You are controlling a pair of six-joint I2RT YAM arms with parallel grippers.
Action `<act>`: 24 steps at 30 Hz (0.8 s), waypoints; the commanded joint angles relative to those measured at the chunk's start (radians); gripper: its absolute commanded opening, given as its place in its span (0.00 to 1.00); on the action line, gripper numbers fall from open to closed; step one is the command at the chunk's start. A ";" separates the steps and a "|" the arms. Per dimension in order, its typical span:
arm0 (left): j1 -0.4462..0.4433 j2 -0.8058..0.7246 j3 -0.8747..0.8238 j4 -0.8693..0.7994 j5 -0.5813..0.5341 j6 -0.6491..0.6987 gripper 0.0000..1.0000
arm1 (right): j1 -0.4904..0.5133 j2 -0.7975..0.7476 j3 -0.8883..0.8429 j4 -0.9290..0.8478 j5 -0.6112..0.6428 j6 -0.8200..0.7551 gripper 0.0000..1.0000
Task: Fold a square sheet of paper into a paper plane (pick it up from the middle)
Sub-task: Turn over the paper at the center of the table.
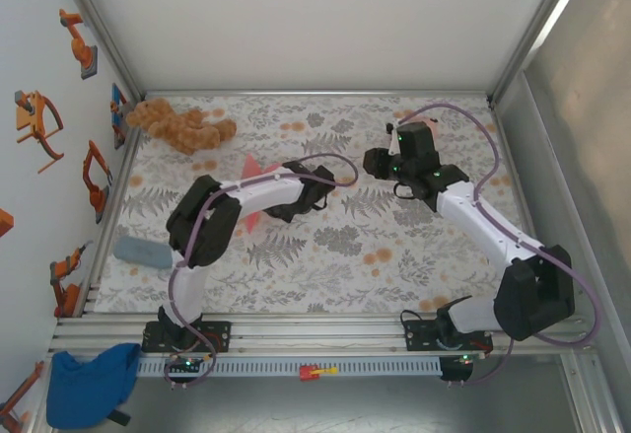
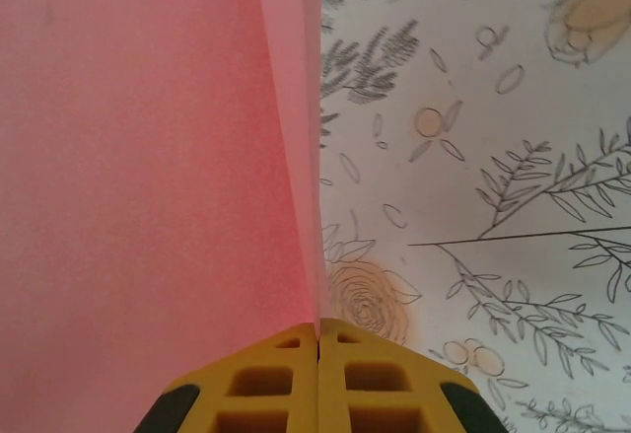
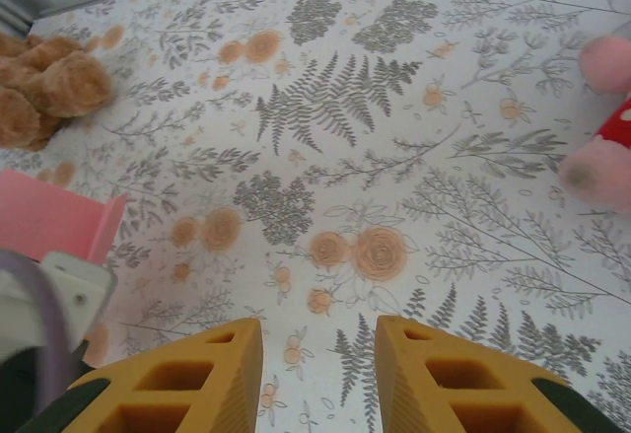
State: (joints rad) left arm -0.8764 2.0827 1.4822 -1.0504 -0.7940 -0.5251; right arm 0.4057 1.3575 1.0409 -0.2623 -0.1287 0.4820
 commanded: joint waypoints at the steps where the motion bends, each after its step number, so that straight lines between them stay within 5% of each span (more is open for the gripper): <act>1: -0.032 0.046 0.059 -0.094 -0.073 -0.039 0.05 | -0.018 -0.036 -0.016 -0.018 0.038 0.020 0.34; 24: -0.073 0.136 0.099 0.111 0.140 -0.033 0.19 | -0.045 -0.015 -0.012 -0.035 0.027 0.059 0.32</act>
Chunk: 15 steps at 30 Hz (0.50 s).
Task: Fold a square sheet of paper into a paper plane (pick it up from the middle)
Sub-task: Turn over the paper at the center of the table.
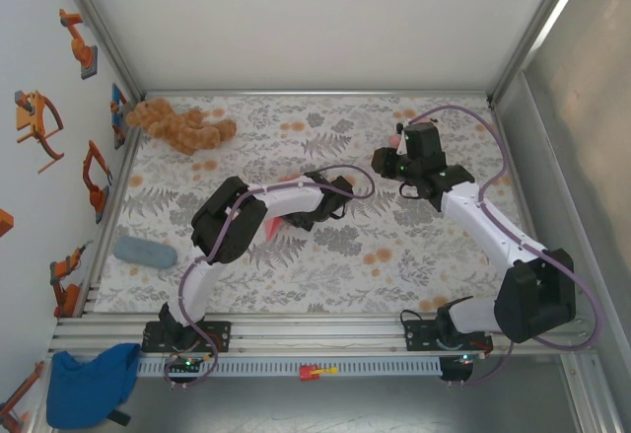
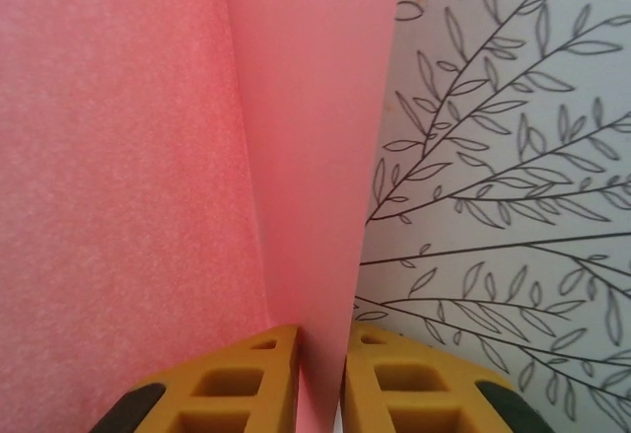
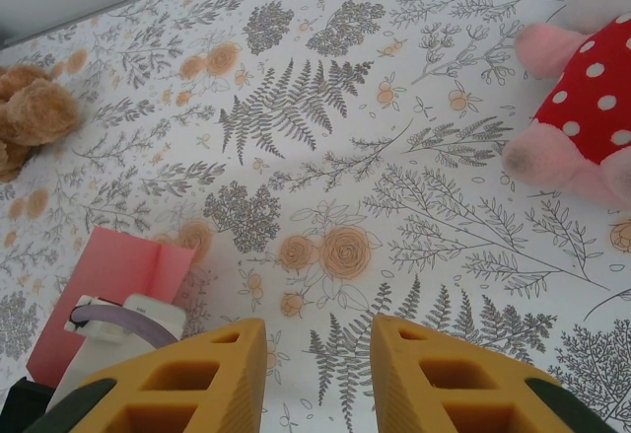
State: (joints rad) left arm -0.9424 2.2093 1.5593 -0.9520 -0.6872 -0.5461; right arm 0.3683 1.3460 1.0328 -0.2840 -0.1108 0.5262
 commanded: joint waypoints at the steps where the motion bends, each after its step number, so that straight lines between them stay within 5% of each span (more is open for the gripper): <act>1: -0.010 0.007 0.023 0.013 0.038 -0.014 0.20 | -0.007 -0.005 -0.005 -0.016 0.013 0.014 0.33; 15: -0.052 -0.155 -0.033 0.152 0.259 -0.142 0.41 | -0.019 -0.009 -0.015 -0.018 0.054 0.058 0.33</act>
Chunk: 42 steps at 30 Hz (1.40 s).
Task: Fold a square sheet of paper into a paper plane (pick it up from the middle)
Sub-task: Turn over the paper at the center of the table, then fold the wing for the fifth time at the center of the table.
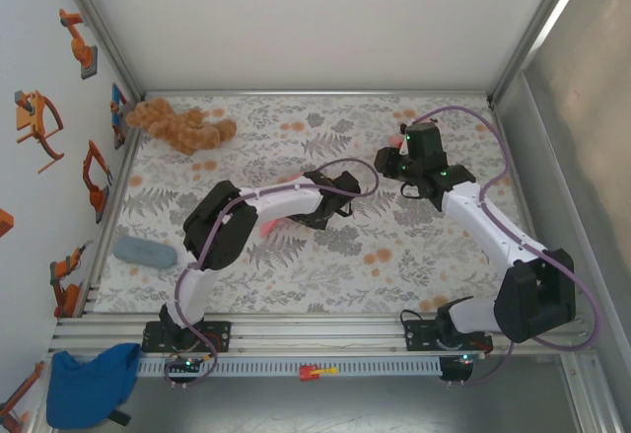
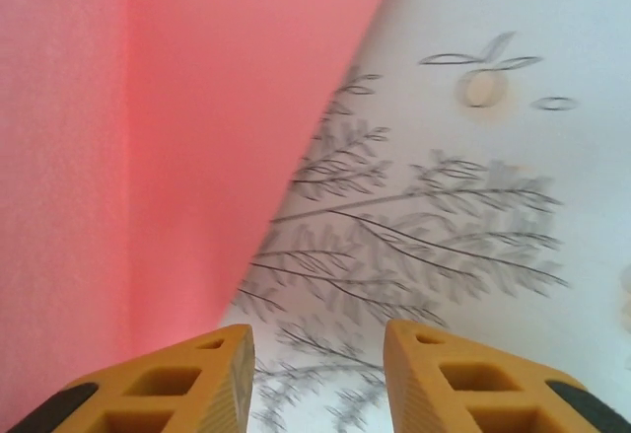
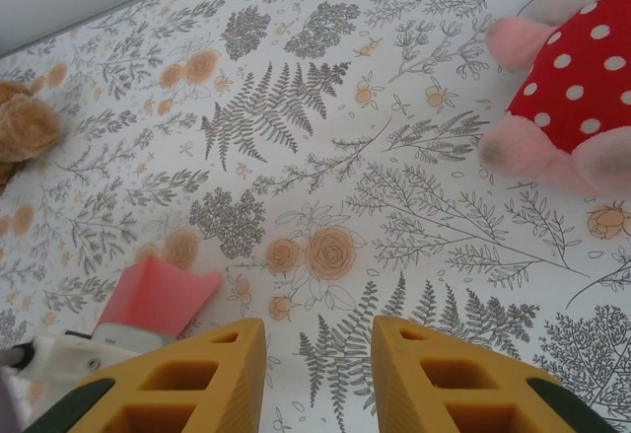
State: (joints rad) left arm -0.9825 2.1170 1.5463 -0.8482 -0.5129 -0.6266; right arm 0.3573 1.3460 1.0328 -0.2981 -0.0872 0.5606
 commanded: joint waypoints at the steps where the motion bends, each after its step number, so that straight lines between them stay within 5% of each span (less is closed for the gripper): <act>1: -0.018 -0.078 -0.028 0.065 0.103 -0.069 0.42 | -0.009 -0.010 -0.016 -0.004 0.032 0.028 0.34; 12: -0.027 -0.353 -0.278 0.318 0.308 -0.125 0.51 | -0.019 -0.009 -0.040 0.022 -0.005 0.035 0.44; 20: 0.094 -0.475 -0.491 0.461 0.394 -0.181 0.59 | -0.018 0.005 -0.064 0.075 -0.080 0.039 0.48; 31: 0.243 -0.401 -0.521 0.557 0.440 -0.134 0.59 | -0.020 0.031 -0.071 0.089 -0.127 0.072 0.48; 42: 0.295 -0.338 -0.537 0.607 0.473 -0.127 0.59 | -0.019 0.062 -0.094 0.107 -0.189 0.104 0.47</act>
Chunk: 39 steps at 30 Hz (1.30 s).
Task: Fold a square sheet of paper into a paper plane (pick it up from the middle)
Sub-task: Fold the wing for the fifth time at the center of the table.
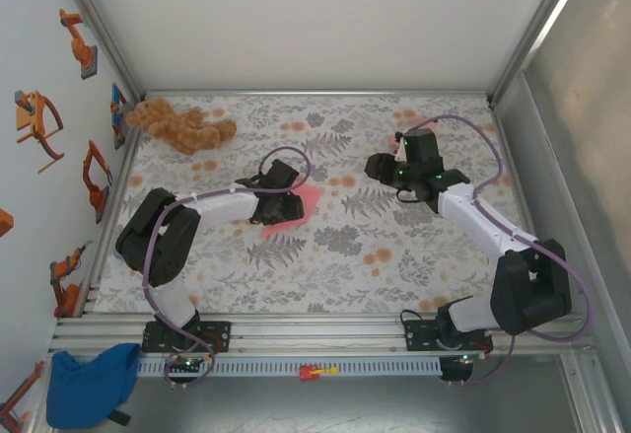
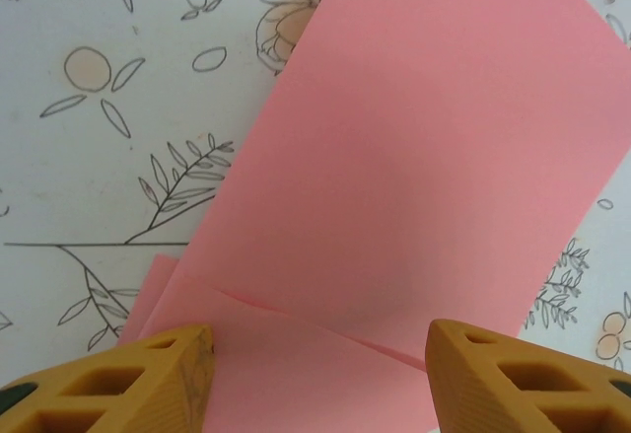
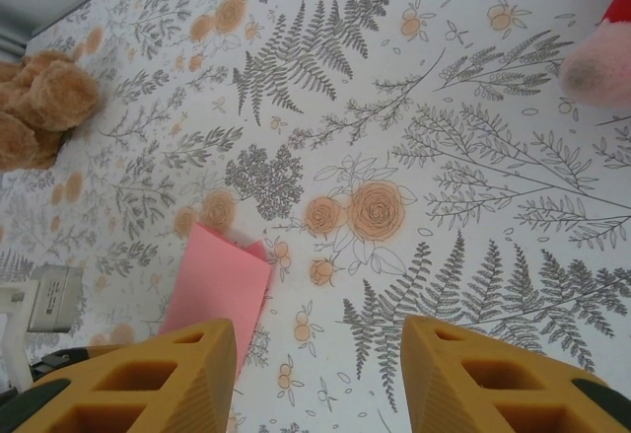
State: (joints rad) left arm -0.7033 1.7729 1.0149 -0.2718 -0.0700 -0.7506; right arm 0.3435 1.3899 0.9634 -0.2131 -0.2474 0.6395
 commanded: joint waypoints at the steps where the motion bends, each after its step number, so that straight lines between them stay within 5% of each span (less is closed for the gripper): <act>1: 0.024 0.008 -0.018 0.046 0.048 -0.014 0.59 | -0.005 0.025 -0.030 0.026 -0.040 0.037 0.47; 10: 0.060 0.012 -0.131 0.194 0.209 -0.195 0.54 | 0.076 0.137 -0.125 0.188 -0.211 0.302 0.47; 17: 0.063 -0.017 -0.231 0.332 0.259 -0.310 0.38 | 0.202 0.239 -0.132 0.281 -0.195 0.467 0.46; 22: 0.064 -0.027 -0.272 0.380 0.284 -0.341 0.30 | 0.250 0.317 -0.081 0.264 -0.176 0.487 0.44; 33: 0.065 -0.036 -0.290 0.372 0.274 -0.340 0.24 | 0.262 0.423 -0.023 0.291 -0.183 0.511 0.27; 39: 0.065 -0.032 -0.286 0.370 0.275 -0.339 0.23 | 0.262 0.470 -0.003 0.313 -0.200 0.516 0.26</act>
State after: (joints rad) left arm -0.6342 1.7306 0.7589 0.2020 0.1921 -1.0809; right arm 0.5995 1.8393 0.9344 0.0795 -0.4343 1.1416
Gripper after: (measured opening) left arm 0.230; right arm 0.264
